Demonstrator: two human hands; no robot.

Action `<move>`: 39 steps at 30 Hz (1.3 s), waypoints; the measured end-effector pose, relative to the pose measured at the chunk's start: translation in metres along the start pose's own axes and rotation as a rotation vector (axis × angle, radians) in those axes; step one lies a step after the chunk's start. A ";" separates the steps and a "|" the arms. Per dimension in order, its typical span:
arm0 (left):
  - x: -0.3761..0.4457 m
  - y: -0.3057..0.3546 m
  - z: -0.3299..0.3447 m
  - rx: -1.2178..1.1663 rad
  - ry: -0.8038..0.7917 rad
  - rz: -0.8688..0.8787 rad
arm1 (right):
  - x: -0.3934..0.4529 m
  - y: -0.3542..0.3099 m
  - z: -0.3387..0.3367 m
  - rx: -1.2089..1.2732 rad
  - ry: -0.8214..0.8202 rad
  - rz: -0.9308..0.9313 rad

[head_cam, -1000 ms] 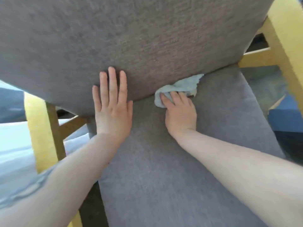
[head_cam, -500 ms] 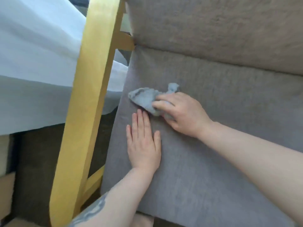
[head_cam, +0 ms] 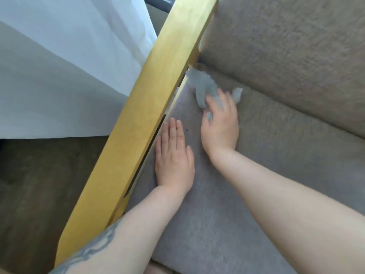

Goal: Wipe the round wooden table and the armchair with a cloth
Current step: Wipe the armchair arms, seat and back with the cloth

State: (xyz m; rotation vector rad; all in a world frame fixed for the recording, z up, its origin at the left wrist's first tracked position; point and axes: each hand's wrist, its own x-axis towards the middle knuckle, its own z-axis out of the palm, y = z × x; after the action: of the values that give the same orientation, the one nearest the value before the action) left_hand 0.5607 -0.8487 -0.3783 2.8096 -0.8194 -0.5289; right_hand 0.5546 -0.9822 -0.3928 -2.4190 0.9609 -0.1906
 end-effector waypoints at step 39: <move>0.193 0.048 -0.133 0.041 0.151 0.366 | 0.254 -0.225 -0.283 -1.179 -0.395 -0.400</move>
State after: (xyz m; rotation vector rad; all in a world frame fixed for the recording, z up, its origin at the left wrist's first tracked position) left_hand 0.7394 -0.9860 -0.2992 2.6010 -1.2825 -0.2410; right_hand 0.7883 -1.1352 -0.0502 -3.4573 0.3930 0.9415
